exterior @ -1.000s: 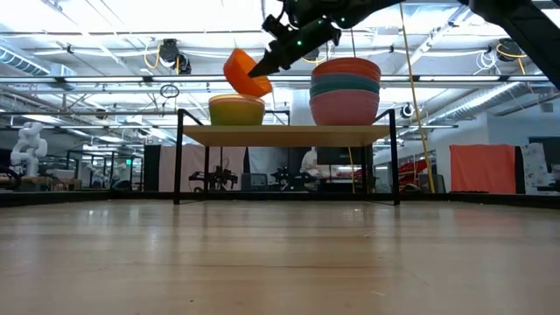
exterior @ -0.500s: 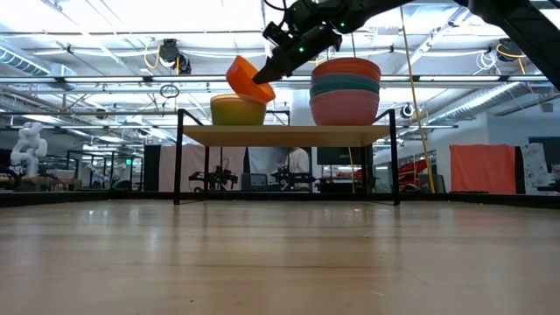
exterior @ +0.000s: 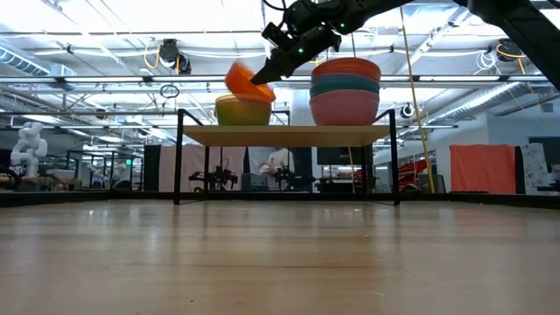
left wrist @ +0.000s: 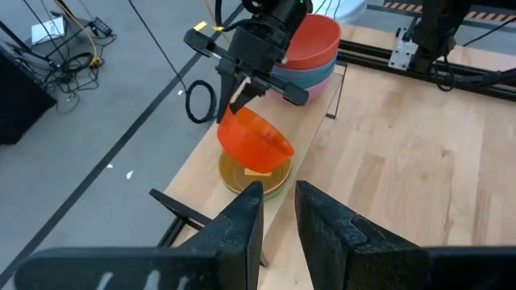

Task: Place and stack bowls onto a shelf
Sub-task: Stack the light orange bowl on top of the light yellow bowl on the shelf, then return to Home Position

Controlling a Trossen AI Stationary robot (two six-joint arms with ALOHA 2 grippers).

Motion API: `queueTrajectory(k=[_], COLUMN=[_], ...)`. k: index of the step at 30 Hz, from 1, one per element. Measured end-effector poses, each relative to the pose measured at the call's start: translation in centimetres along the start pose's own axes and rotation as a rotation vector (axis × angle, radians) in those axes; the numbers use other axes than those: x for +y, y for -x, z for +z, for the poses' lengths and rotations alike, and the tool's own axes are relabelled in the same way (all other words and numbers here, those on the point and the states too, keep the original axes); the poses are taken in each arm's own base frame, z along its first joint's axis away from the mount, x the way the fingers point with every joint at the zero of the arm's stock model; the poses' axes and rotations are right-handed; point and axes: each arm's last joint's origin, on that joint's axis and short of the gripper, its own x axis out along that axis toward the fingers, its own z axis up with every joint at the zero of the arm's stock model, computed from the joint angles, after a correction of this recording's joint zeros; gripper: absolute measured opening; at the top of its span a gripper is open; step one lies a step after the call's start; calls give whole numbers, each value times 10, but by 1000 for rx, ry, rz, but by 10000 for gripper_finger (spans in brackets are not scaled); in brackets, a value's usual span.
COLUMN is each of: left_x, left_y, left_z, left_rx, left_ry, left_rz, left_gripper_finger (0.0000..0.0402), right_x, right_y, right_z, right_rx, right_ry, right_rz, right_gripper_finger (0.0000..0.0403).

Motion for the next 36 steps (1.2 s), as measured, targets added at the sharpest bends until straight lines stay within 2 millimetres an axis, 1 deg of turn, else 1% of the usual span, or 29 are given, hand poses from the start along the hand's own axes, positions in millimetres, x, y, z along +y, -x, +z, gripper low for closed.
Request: queueTrajectory(k=[5, 11, 14, 16, 20, 23, 29, 36], left_x=[0, 0, 0, 0, 1, 5, 12, 23], left_y=[0, 0, 0, 0, 5, 17, 45, 85], left_z=[0, 0, 0, 0, -2, -7, -19, -42], left_rx=[0, 0, 0, 0, -12, -41, -107, -208], left_ry=[8, 8, -5, -36, -80, -74, -57, -36], left_rz=[0, 0, 0, 0, 0, 0, -1, -3], left_gripper_finger=[81, 81, 81, 81, 81, 81, 81, 81], right_x=[5, 10, 11, 14, 18, 26, 51, 77], right_y=[-2, -4, 1, 11, 45, 77, 151, 242], right_z=[4, 7, 13, 22, 46, 62, 89, 111], right_rx=[-5, -11, -22, -37, -87, -94, -107, -220], right_ry=[7, 60, 89, 90, 49, 36, 48, 14], right_rz=[11, 20, 18, 14, -2, 10, 47, 22], right_gripper_finger=[40, 72, 81, 83, 84, 84, 79, 78])
